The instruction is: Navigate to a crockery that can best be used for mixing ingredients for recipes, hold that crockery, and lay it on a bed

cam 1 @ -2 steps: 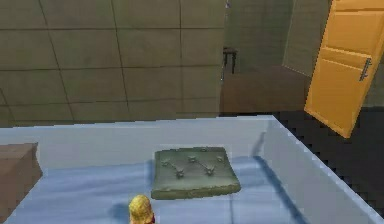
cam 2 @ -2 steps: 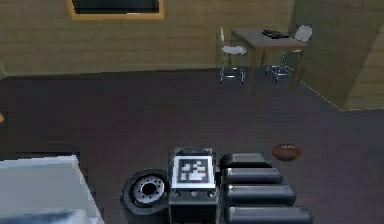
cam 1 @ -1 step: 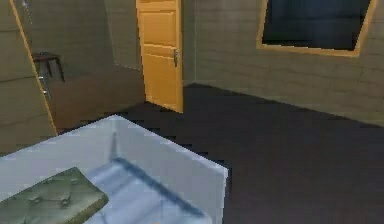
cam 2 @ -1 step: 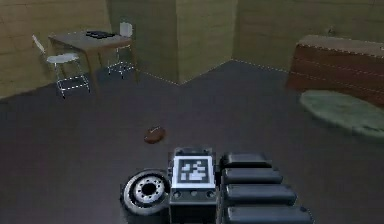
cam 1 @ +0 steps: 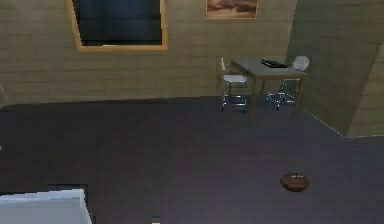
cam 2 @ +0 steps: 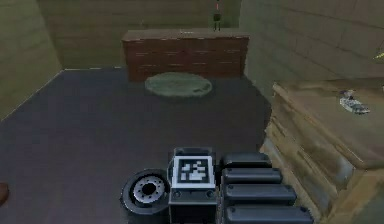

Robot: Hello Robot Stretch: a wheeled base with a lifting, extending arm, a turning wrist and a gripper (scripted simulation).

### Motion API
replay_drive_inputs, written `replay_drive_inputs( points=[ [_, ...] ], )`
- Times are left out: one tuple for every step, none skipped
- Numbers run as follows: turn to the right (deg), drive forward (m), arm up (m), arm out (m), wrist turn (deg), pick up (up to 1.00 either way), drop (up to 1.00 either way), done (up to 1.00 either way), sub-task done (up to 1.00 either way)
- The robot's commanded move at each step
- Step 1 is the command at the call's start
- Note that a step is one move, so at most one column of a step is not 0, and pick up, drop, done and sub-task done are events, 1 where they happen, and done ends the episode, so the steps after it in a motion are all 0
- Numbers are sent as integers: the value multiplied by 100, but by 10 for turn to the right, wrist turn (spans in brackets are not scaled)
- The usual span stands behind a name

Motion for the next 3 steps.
replay_drive_inputs(
  points=[
    [450,0,0,0,0,0,0,0,0],
    [180,0,0,0,0,0,0,0,0],
    [450,0,0,0,0,0,0,0,0]
  ],
)
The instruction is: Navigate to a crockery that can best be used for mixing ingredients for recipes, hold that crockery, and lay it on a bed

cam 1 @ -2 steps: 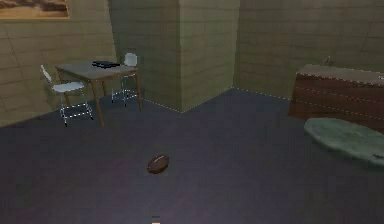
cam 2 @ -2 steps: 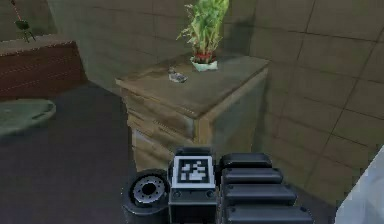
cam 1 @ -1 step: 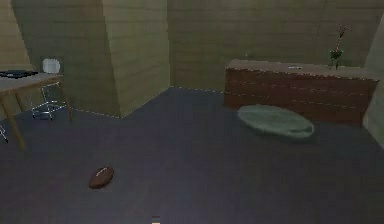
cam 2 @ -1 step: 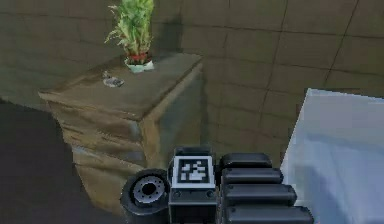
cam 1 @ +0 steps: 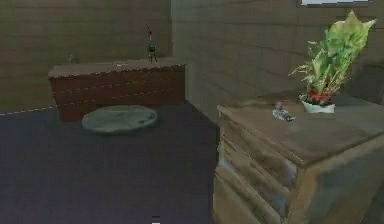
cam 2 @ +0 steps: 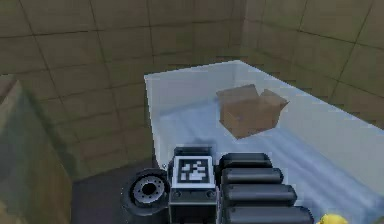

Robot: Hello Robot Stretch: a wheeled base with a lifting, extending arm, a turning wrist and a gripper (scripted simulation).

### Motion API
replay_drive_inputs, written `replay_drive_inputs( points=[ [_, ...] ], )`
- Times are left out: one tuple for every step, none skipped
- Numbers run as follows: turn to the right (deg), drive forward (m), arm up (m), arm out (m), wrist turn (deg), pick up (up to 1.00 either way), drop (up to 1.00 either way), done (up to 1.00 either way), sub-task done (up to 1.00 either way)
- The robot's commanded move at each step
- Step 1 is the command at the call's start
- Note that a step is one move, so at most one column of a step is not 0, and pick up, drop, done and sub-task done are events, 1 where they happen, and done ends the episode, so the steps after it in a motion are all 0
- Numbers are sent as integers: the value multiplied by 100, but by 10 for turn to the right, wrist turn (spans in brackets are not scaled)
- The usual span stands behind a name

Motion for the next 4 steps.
replay_drive_inputs(
  points=[
    [450,0,0,0,0,0,0,0,0],
    [450,0,0,0,0,0,0,0,0],
    [390,0,0,0,0,0,0,0,0],
    [-450,0,0,0,0,0,0,0,0]
  ],
)
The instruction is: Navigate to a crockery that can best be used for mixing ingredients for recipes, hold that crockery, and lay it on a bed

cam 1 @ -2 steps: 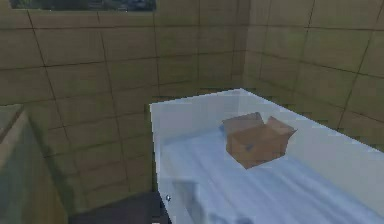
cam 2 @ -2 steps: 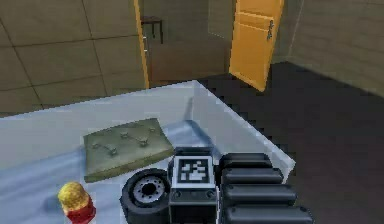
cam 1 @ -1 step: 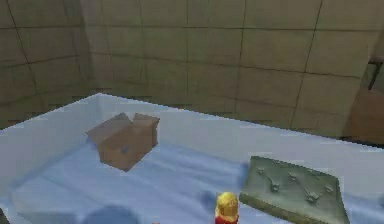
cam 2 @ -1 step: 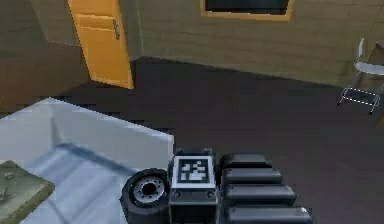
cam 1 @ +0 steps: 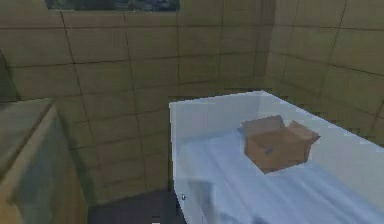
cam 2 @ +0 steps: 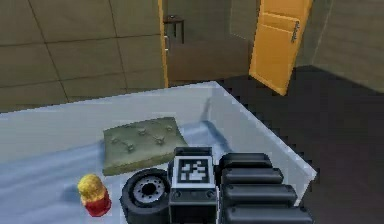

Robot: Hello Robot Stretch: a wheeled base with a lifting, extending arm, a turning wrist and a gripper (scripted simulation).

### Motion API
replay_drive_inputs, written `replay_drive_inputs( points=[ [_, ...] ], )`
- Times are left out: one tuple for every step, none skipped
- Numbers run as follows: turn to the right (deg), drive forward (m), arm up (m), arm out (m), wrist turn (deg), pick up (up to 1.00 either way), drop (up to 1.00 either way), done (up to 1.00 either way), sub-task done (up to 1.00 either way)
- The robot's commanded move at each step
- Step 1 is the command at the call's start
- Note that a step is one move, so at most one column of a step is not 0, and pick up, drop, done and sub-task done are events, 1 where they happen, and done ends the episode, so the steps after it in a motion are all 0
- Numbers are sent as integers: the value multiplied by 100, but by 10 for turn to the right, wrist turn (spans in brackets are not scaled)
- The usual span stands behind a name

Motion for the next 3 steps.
replay_drive_inputs(
  points=[
    [-450,0,0,0,0,0,0,0,0],
    [-450,0,0,0,0,0,0,0,0],
    [-150,0,0,0,0,0,0,0,0]
  ],
)
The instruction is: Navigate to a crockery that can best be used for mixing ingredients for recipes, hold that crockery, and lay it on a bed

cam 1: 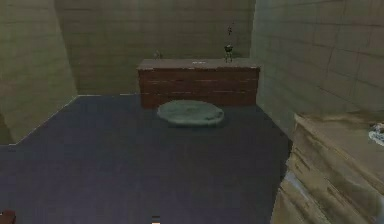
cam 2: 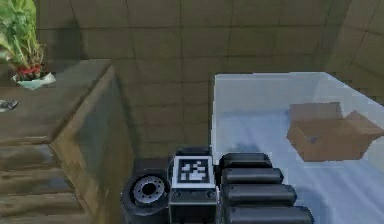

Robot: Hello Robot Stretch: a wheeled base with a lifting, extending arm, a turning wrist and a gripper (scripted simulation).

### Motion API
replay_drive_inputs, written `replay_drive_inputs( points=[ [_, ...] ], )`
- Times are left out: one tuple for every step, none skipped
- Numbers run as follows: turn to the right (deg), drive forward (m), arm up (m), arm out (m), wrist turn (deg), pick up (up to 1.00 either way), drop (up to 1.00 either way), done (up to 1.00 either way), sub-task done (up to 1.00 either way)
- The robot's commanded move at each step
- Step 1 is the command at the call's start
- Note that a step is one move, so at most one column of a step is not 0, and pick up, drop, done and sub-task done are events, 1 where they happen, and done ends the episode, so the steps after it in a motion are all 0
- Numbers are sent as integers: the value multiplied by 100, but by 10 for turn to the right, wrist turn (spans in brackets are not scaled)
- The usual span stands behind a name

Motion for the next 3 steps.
replay_drive_inputs(
  points=[
    [450,0,0,0,0,0,0,0,0],
    [390,0,0,0,0,0,0,0,0],
    [0,10,0,0,0,0,0,0,0]
  ],
)
